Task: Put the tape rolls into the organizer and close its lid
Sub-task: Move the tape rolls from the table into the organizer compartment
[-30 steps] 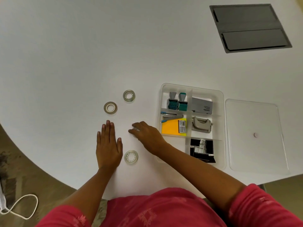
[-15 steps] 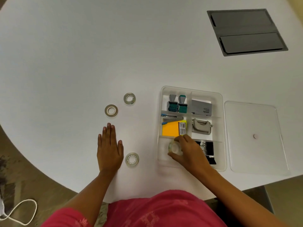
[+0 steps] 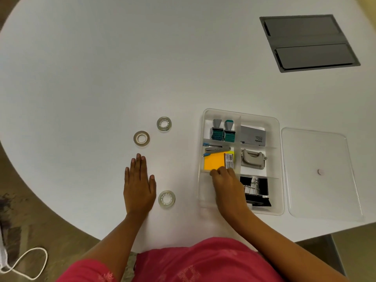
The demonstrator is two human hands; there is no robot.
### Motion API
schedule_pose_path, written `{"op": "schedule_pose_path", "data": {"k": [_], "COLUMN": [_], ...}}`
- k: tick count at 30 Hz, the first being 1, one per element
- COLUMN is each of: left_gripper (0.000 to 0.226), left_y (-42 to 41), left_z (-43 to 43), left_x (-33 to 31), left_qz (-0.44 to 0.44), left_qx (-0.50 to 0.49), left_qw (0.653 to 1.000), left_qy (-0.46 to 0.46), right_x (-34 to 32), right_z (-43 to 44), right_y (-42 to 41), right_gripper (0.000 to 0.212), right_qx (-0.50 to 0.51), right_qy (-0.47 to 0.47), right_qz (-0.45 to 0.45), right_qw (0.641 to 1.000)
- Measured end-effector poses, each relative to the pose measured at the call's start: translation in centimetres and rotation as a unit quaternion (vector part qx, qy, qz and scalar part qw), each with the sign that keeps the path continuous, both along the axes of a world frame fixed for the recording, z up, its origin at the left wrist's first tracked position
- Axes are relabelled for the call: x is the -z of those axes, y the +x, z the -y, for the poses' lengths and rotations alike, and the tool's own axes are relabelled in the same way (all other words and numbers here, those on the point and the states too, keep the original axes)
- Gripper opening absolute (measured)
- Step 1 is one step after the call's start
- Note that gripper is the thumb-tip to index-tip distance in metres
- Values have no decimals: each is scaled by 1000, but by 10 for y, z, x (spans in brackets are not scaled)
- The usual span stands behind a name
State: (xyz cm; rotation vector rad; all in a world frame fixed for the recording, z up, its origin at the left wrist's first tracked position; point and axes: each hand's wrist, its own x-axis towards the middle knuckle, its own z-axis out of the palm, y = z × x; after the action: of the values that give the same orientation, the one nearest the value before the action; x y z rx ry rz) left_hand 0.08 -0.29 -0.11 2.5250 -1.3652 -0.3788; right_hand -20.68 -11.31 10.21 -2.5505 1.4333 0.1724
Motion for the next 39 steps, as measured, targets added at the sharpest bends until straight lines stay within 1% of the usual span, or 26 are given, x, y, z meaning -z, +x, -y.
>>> {"op": "schedule_pose_path", "data": {"k": [3,5,7,8,9,11,12,13,16,19,22,26,29,32,39], "left_gripper": [62,62,62,62,62,61,61,61,61,62,62,62,62,62,62], "left_y": [0,1,1,1,1,1,1,1,1,0,1,1,1,1,1], "left_z": [-1,0,0,0,0,0,-1,-1,0,1,0,0,-1,-1,-1], "left_x": [1,1,2,2,3,3,4,4,3,3,2,3,3,4,4], "left_qz": [0,3,7,7,5,8,13,18,15,5,2,-5,-8,-9,-7], "left_qx": [1,3,4,3,3,4,5,6,5,-1,-2,-2,-3,-2,-2], "left_qw": [1000,1000,1000,1000,1000,1000,1000,1000,1000,1000,1000,1000,1000,1000,1000], "left_qy": [-1,3,11,14,15,18,20,22,16,11,4,-11,-16,-15,-15], "right_x": [-4,-1,7,11,17,25,27,30,34,30,13,-10,-13,-5,21], "right_z": [-1,-6,-15,-21,-26,-33,-35,-35,-33,-30,-26,-14,-3,3,1], "right_y": [23,39,55,62,68,76,78,79,79,73,62,33,8,-12,-27], "right_gripper": [50,48,47,49,54,72,80,82,70,58,49,51,44,42,38], "right_qx": [-98,-183,-263,-301,-334,-374,-386,-393,-383,-350,-280,-133,-60,-40,-111], "right_qy": [20,57,88,101,112,114,107,98,82,90,85,45,13,4,23], "right_qz": [95,116,96,67,31,-32,-47,-46,20,84,140,191,175,141,68], "right_qw": [990,975,956,946,935,920,915,913,920,929,946,972,983,989,991]}}
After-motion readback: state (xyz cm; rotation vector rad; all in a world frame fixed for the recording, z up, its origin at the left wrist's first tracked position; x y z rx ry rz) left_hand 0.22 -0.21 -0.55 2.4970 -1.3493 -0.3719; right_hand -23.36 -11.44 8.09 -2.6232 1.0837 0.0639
